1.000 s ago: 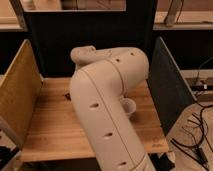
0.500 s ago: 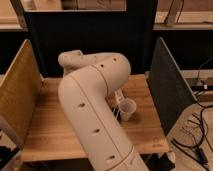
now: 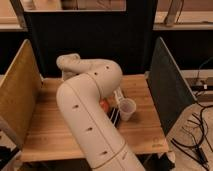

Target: Place the pepper on the white sponge

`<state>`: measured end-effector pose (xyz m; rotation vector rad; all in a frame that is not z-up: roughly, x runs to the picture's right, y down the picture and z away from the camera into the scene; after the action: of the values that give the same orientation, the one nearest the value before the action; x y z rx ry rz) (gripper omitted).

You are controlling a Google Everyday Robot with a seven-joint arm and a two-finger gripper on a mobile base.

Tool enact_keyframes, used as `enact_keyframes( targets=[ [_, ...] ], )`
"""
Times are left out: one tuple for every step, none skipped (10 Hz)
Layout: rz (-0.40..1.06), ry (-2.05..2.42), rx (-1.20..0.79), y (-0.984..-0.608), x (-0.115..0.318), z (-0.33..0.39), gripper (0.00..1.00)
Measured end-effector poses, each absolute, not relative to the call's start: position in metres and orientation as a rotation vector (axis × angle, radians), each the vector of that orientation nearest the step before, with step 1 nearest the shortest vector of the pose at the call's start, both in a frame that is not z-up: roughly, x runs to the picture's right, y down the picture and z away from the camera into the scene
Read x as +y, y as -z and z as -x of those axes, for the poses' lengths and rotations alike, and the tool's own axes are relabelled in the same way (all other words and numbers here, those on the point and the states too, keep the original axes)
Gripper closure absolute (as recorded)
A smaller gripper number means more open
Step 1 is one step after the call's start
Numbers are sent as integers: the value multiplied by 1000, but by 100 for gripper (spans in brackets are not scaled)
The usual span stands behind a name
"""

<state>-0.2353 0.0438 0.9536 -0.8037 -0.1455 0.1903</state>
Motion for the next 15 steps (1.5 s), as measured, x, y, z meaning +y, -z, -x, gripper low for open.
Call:
enact_keyframes(
  targets=[
    [823, -199, -133, -961, 50, 231, 32],
    [833, -209, -124, -965, 52, 228, 32],
    [840, -220, -116, -970, 53, 225, 32],
    [845, -231, -107, -975, 54, 221, 36],
    [840, -246, -107, -979, 50, 220, 47],
    [838, -256, -111, -980, 47, 219, 58],
    [839, -262, -113, -981, 46, 218, 67],
    [841, -267, -114, -981, 45, 217, 78],
    [842, -272, -115, -981, 44, 216, 88],
    [842, -277, -116, -981, 44, 214, 95],
    [841, -289, -117, -981, 41, 212, 100],
    [830, -303, -116, -981, 35, 209, 100],
    [811, -317, -117, -982, 26, 206, 100],
    [786, -329, -112, -981, 13, 202, 100],
    [736, -349, -102, -979, -13, 191, 100]
  ],
)
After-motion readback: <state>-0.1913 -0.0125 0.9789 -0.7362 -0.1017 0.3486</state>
